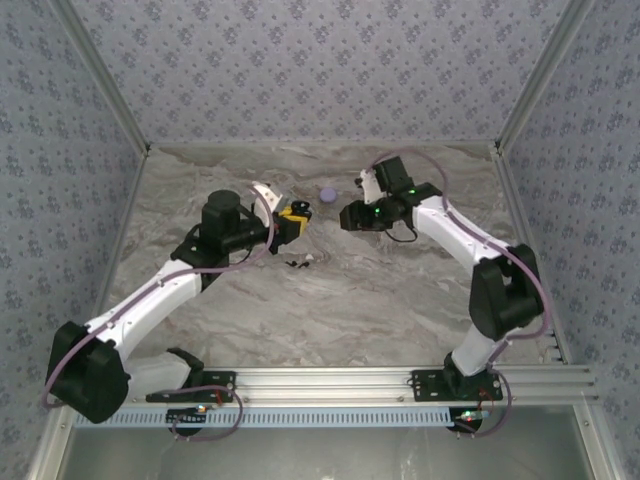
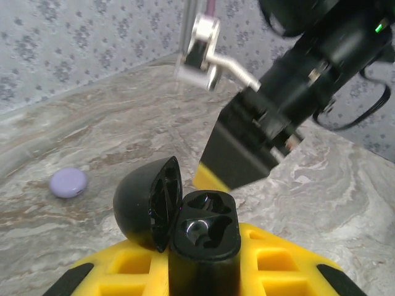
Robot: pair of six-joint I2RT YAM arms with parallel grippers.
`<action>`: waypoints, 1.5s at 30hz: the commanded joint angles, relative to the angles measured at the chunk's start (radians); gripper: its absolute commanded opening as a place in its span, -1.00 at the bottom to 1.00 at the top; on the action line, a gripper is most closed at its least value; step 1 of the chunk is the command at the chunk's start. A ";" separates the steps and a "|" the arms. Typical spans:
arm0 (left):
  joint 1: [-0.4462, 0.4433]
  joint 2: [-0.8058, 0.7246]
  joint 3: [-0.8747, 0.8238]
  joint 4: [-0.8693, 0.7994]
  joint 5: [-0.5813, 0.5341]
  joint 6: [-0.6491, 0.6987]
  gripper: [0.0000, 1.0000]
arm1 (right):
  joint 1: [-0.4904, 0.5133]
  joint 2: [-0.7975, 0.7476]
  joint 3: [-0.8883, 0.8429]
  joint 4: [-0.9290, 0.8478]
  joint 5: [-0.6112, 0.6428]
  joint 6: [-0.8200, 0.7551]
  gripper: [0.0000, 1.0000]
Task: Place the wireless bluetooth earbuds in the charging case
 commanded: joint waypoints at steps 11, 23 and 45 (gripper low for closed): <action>0.003 -0.179 -0.080 -0.111 -0.162 -0.018 -0.56 | 0.142 0.271 0.126 0.047 -0.006 0.125 -0.10; 0.002 -0.206 -0.098 -0.119 -0.199 -0.026 -0.56 | 0.222 0.372 0.201 0.004 0.048 0.198 -0.20; 0.003 -0.214 -0.103 -0.127 -0.207 -0.023 -0.55 | 0.278 0.467 0.300 -0.129 0.124 0.157 -0.27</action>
